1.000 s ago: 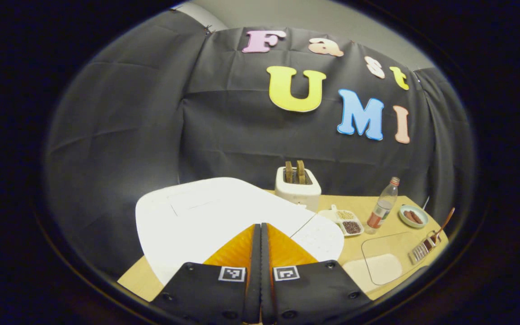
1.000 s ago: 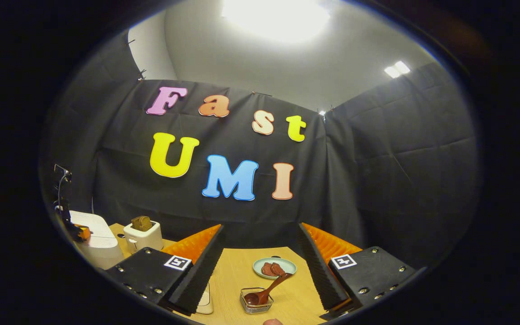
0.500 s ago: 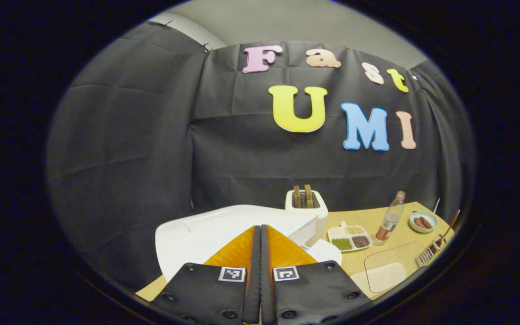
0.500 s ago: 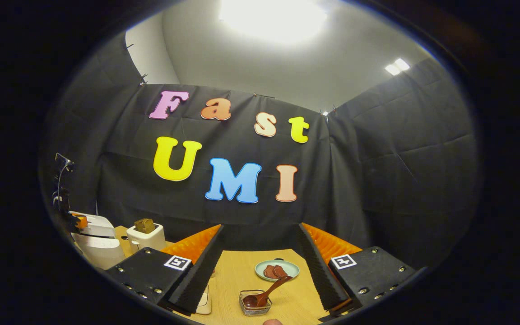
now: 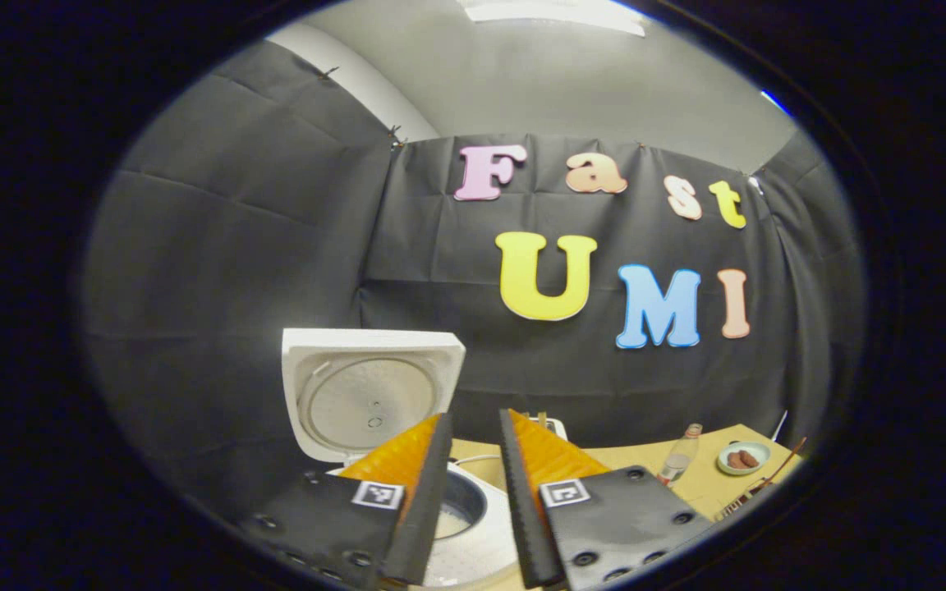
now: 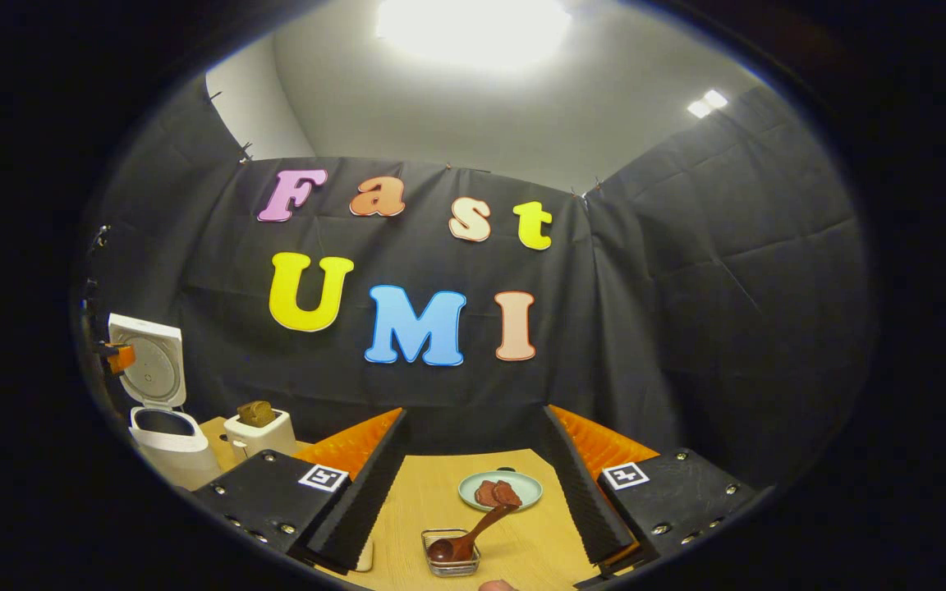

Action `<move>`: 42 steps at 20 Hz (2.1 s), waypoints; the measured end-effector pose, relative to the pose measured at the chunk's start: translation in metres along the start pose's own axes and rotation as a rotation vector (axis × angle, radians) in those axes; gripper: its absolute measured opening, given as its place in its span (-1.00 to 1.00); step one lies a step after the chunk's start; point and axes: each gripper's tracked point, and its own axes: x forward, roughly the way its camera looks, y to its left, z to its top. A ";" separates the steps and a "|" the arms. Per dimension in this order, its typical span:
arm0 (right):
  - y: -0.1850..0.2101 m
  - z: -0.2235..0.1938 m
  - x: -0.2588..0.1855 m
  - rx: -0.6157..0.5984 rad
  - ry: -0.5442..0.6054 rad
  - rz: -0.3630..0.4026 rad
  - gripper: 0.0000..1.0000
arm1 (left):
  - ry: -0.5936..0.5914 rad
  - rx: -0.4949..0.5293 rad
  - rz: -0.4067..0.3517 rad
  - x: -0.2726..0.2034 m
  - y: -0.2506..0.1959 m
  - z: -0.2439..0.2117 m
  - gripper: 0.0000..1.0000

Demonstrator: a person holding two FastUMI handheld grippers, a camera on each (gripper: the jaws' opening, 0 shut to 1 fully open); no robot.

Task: Close the left gripper, press the button to open the rice cooker; take a wooden spoon from the chopstick holder with the right hand, scoop a spoonful of rice and pour it into the rice cooker, then put the wooden spoon back into the chopstick holder.

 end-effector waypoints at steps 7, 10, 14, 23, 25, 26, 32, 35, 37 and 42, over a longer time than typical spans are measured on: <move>-0.017 -0.043 0.028 0.051 0.093 0.016 0.94 | -0.067 0.046 -0.055 -0.052 -0.047 0.037 0.89; -0.023 -0.065 0.040 0.074 0.142 0.020 0.94 | -0.075 0.053 -0.082 -0.073 -0.066 0.044 0.92; -0.026 -0.105 0.055 0.067 0.235 0.042 0.94 | -0.099 0.088 -0.095 -0.094 -0.083 0.056 0.94; -0.029 -0.181 0.085 0.140 0.410 0.078 0.94 | -0.056 0.110 -0.041 -0.116 -0.075 0.053 0.94; -0.028 -0.199 0.090 0.169 0.455 0.077 0.99 | -0.047 0.112 -0.027 -0.117 -0.071 0.053 0.99; -0.026 -0.206 0.091 0.192 0.478 0.082 0.99 | -0.044 0.112 -0.020 -0.119 -0.069 0.054 0.94; -0.006 -0.256 0.092 0.364 0.627 0.102 0.97 | -0.037 0.141 0.011 -0.124 -0.058 0.057 0.93; 0.004 -0.272 0.089 0.435 0.692 0.118 0.92 | -0.041 0.150 0.032 -0.127 -0.049 0.058 0.94; 0.012 -0.277 0.087 0.487 0.721 0.133 0.58 | -0.046 0.157 0.046 -0.129 -0.043 0.059 0.93; 0.010 -0.282 0.088 0.484 0.729 0.101 -0.58 | -0.052 0.135 0.074 -0.132 -0.028 0.061 0.94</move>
